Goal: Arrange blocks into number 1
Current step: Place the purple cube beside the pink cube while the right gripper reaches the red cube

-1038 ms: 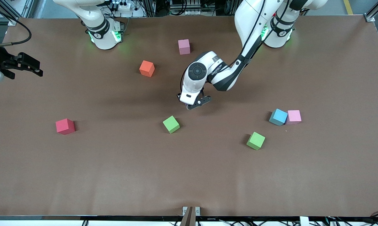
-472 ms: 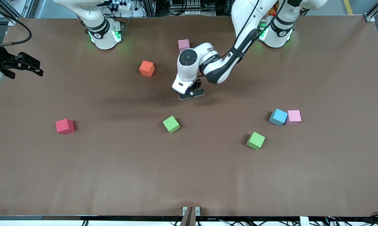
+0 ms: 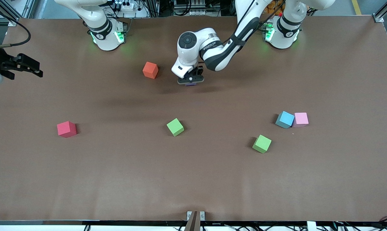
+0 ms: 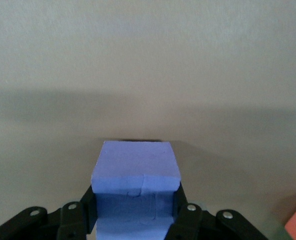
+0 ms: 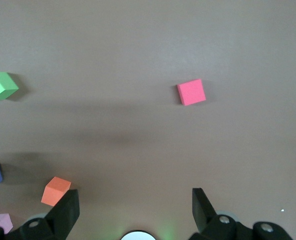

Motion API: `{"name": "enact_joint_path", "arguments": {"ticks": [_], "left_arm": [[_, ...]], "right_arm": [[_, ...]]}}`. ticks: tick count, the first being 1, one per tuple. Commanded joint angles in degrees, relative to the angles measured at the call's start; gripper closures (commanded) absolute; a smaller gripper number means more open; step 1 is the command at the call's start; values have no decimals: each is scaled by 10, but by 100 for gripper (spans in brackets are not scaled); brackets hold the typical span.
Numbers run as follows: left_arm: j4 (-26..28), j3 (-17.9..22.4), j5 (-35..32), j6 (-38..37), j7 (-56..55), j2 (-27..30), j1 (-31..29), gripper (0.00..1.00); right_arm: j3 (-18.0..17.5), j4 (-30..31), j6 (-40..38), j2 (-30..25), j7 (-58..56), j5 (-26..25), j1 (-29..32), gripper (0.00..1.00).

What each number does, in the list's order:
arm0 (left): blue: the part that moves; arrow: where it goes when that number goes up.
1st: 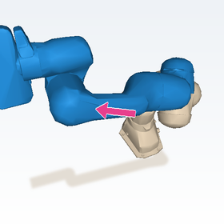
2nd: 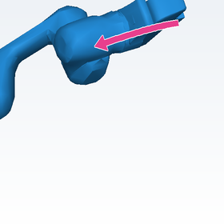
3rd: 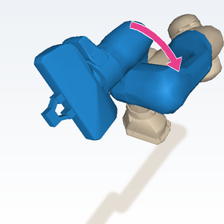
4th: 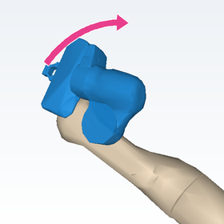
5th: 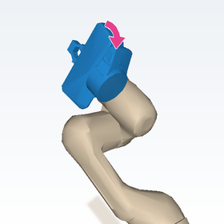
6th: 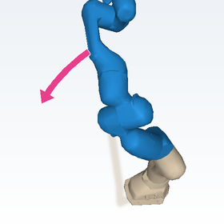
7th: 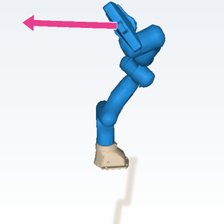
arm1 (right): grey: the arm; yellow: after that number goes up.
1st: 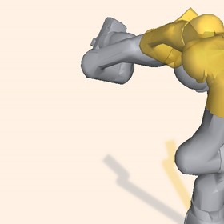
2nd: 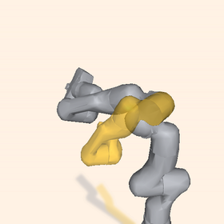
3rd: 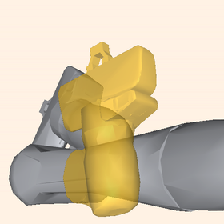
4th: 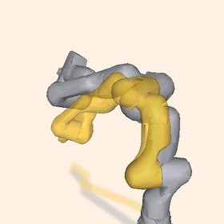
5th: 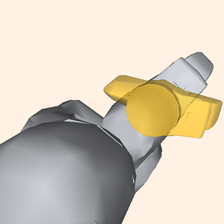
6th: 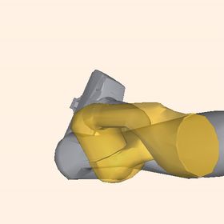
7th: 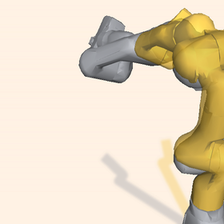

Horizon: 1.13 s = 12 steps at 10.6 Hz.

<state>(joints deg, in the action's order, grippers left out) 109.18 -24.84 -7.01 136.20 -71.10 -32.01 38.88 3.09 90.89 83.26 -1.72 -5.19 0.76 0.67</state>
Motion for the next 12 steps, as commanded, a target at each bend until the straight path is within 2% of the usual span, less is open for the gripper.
{"name": "enact_joint_path", "arguments": {"ticks": [1,5,9,12], "left_arm": [[27,-22,-13,-3,-11,17,-9,100],[45,-53,-13,-2,-11,23,-10,100],[65,-74,-13,-2,-17,27,-14,100],[69,-85,-13,-2,-18,30,-21,100]], "right_arm": [[-4,-20,0,48,-6,8,48,0],[-4,10,23,112,-8,5,61,0],[-5,145,144,99,-12,5,64,0],[-4,244,262,101,-81,5,81,0]]}}
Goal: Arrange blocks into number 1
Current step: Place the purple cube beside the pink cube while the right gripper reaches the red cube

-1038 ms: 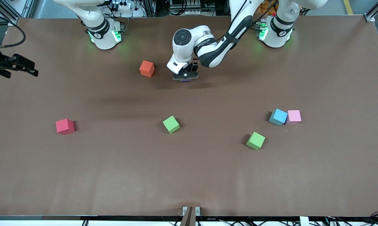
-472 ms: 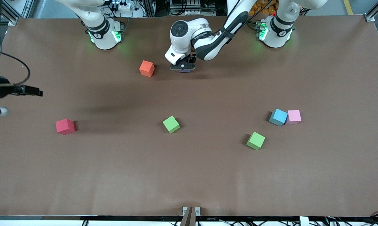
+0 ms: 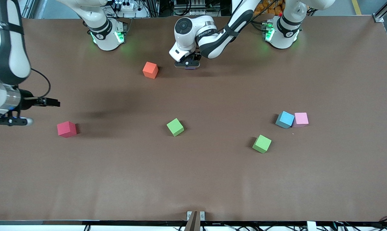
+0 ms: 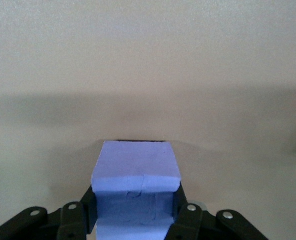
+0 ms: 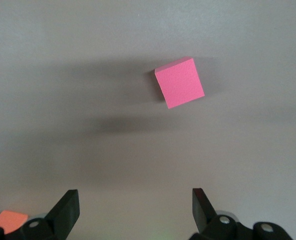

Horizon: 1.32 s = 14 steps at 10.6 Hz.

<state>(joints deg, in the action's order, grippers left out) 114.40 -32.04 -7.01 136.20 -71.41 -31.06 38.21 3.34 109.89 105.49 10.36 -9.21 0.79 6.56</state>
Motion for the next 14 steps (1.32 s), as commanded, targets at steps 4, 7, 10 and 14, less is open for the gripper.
{"name": "enact_joint_path", "arguments": {"ticks": [4,7,10,14], "left_arm": [[17,-19,-13,4,-20,21,-15,100],[17,-23,-13,11,-24,17,-14,100],[18,-24,-13,20,-36,14,-13,100],[27,-25,-13,25,-38,10,-10,100]], "right_arm": [[-6,73,155,34,-125,-4,50,0],[-6,30,197,101,-126,-16,46,0],[-7,7,235,130,-126,-66,40,0],[-9,29,297,150,-134,-66,39,0]]}}
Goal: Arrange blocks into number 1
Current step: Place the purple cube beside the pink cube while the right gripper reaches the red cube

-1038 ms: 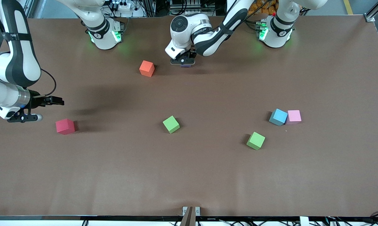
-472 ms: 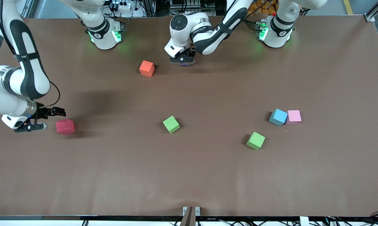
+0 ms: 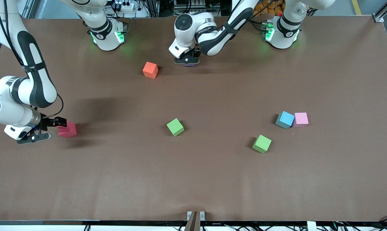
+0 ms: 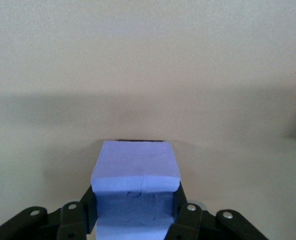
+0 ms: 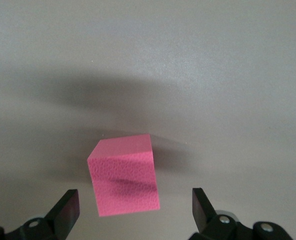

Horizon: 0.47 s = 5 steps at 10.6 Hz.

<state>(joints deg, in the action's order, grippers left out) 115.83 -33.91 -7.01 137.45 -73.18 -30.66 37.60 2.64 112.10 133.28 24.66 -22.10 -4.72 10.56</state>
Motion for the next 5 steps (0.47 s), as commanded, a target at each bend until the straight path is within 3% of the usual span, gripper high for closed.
{"name": "enact_joint_path", "arguments": {"ticks": [1,3,4,5], "left_arm": [[12,-6,-13,14,-24,5,-2,100],[11,-6,-13,19,-28,5,-1,100],[10,-6,-11,19,-30,3,-1,86],[8,-6,-11,19,-32,2,-1,1]], "right_arm": [[-2,21,44,12,-5,-11,-3,0],[-3,25,50,21,-3,-10,0,0],[-3,26,50,25,-3,-6,-1,0],[-3,26,50,27,-3,-6,-1,0]]}}
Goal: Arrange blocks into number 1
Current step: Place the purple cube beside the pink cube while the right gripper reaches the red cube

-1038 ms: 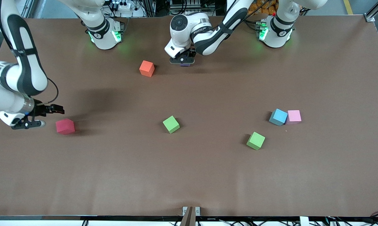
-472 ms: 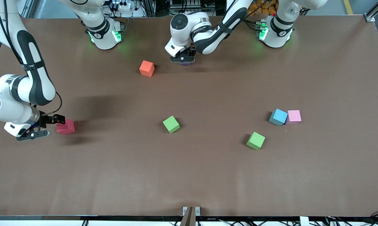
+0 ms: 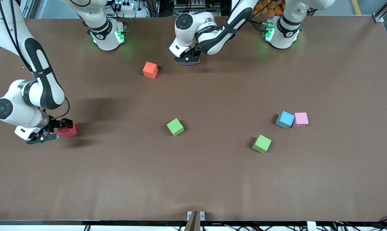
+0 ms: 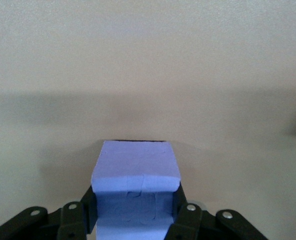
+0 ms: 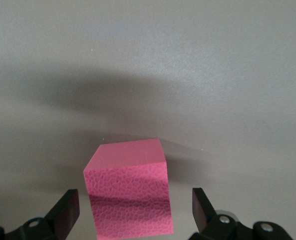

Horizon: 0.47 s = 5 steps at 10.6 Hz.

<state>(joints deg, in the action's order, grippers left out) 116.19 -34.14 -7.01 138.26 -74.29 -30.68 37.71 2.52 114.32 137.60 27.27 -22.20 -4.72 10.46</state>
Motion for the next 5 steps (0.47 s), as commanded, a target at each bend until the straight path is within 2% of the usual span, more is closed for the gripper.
{"name": "enact_joint_path", "arguments": {"ticks": [1,3,4,5], "left_arm": [[1,-4,-10,11,-21,3,-2,0],[-11,-4,-6,7,-22,10,-11,0],[-20,-4,-6,4,-21,20,-28,0],[-26,-3,-6,3,-20,33,-40,0]], "right_arm": [[-1,4,7,4,-2,-6,0,0],[-1,4,7,8,-2,-6,0,0],[-1,4,6,7,-2,-6,0,39],[-1,5,6,7,-2,-6,0,71]]}}
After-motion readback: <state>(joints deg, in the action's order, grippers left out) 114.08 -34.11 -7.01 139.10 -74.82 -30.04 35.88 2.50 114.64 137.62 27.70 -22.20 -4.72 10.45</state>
